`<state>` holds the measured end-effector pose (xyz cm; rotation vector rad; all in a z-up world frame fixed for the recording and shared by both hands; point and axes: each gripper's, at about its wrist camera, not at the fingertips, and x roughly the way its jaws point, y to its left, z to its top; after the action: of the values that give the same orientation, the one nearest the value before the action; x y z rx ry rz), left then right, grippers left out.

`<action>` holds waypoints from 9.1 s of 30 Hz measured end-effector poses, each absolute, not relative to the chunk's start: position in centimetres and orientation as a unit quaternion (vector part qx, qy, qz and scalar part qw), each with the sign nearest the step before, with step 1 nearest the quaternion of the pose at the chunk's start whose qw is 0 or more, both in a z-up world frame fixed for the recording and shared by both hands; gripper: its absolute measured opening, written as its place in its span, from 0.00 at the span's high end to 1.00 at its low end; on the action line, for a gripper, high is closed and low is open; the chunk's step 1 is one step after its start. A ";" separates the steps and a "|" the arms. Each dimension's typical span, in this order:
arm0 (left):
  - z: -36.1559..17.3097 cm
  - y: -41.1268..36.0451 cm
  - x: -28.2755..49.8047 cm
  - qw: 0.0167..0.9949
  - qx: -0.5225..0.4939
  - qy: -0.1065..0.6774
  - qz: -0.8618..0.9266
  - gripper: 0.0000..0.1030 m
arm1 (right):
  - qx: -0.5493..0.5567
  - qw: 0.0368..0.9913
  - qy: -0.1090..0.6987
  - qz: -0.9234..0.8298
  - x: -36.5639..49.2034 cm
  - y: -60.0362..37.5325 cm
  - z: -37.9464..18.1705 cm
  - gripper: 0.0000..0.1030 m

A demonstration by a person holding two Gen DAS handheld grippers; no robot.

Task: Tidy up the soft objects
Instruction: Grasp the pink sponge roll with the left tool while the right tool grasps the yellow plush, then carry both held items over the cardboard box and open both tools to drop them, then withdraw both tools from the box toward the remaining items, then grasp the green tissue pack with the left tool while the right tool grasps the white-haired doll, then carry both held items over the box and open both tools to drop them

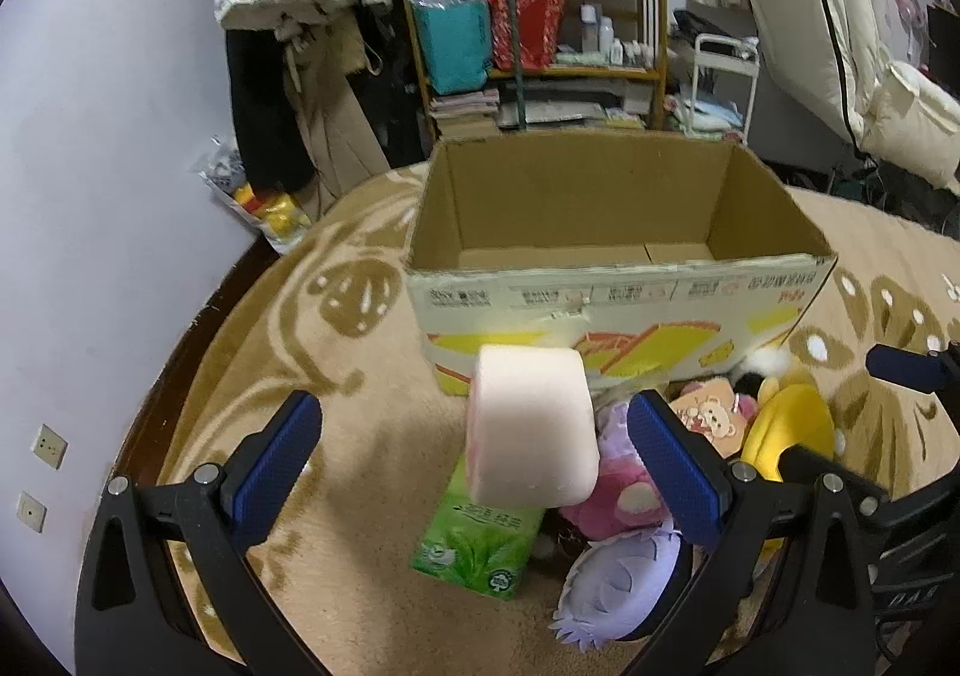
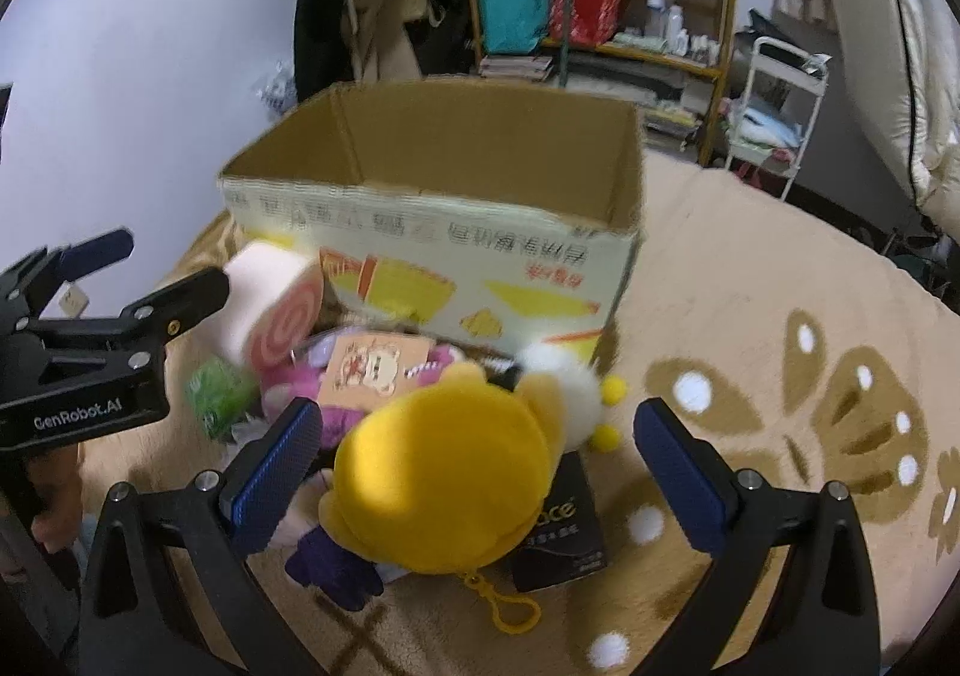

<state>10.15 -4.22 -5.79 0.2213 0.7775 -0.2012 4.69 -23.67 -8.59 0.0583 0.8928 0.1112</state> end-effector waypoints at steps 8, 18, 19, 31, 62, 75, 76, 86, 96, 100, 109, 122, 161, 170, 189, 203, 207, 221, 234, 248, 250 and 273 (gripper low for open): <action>-8.4 -5.1 11.2 0.897 0.117 0.411 -0.109 0.02 | 0.011 0.886 0.459 0.069 5.3 -22.7 -10.6 0.00; -10.5 -4.9 12.5 0.877 0.101 0.454 -0.120 0.25 | 0.023 0.865 0.492 0.092 5.7 -22.6 -12.1 0.10; -10.7 -4.9 12.5 0.875 0.099 0.458 -0.122 0.34 | 0.023 0.866 0.491 0.093 5.7 -22.5 -12.1 0.10; -9.9 -4.8 11.1 0.878 0.090 0.452 -0.132 0.56 | 0.049 0.886 0.453 0.088 4.4 -23.3 -10.2 0.14; 0.5 -3.1 2.5 0.967 0.075 0.223 -0.094 0.57 | 0.042 0.975 0.217 0.001 0.2 -26.6 0.5 0.15; 3.3 -3.5 3.8 0.977 0.077 0.177 -0.088 0.57 | 0.015 0.986 0.165 -0.001 0.9 -26.6 3.1 0.15; 3.4 -3.5 4.2 0.978 0.076 0.176 -0.086 0.57 | 0.013 0.987 0.162 -0.002 1.0 -26.5 3.1 0.15; 4.1 -4.1 7.7 0.978 0.074 0.178 -0.082 0.56 | 0.017 0.988 0.156 0.008 4.7 -26.2 3.9 0.15; 2.6 -5.4 11.1 0.971 0.064 0.212 -0.092 0.56 | 0.018 0.985 0.166 0.033 7.9 -25.8 3.0 0.14; 1.5 -6.2 11.7 0.969 0.082 0.213 -0.092 0.56 | 0.030 0.982 0.181 0.039 9.1 -26.2 1.8 0.14; -1.2 -7.5 14.2 0.957 0.084 0.259 -0.103 0.56 | 0.078 0.971 0.218 0.061 11.2 -28.3 -0.8 0.14; -3.1 -7.4 15.2 0.946 0.080 0.297 -0.102 0.49 | 0.114 0.957 0.249 0.098 11.9 -28.1 -2.7 0.12; -0.5 -3.8 8.3 0.942 0.096 0.314 -0.062 0.09 | 0.066 0.962 0.260 0.045 4.5 -28.4 0.1 0.00; 0.2 -2.2 5.0 0.929 0.098 0.350 -0.065 0.09 | 0.067 0.958 0.275 0.051 1.0 -27.3 0.9 0.00; -2.6 0.8 7.2 0.875 0.044 0.476 -0.080 0.09 | -0.009 0.925 0.369 0.091 0.6 -22.3 -3.8 0.00; -7.3 1.0 9.8 0.829 0.045 0.554 -0.065 0.09 | -0.055 0.882 0.449 0.134 3.9 -19.0 -9.2 0.00; -8.7 0.3 10.4 0.811 0.052 0.578 -0.074 0.09 | -0.053 0.865 0.475 0.151 4.2 -18.4 -11.1 0.00; -13.5 -0.6 12.6 0.767 0.071 0.633 -0.074 0.09 | 0.013 0.820 0.536 0.199 5.8 -18.3 -15.1 0.00; -15.1 -1.8 14.2 0.768 0.064 0.633 -0.078 0.26 | 0.068 0.794 0.539 0.272 5.7 -17.2 -15.0 0.50; -13.4 -0.2 13.4 0.804 0.027 0.590 -0.064 0.45 | 0.057 0.815 0.519 0.251 4.2 -18.5 -13.1 0.52; -12.1 -0.2 12.8 0.818 0.019 0.570 -0.071 0.45 | 0.061 0.822 0.511 0.244 3.8 -19.2 -12.4 0.52; -2.4 -0.8 6.2 0.928 0.028 0.362 -0.080 0.45 | 0.048 0.926 0.364 0.089 0.1 -25.4 -4.0 0.52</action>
<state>6.18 -0.76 -2.37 0.0575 0.7416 -0.1635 0.11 -25.42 -3.96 0.0977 0.7456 0.1830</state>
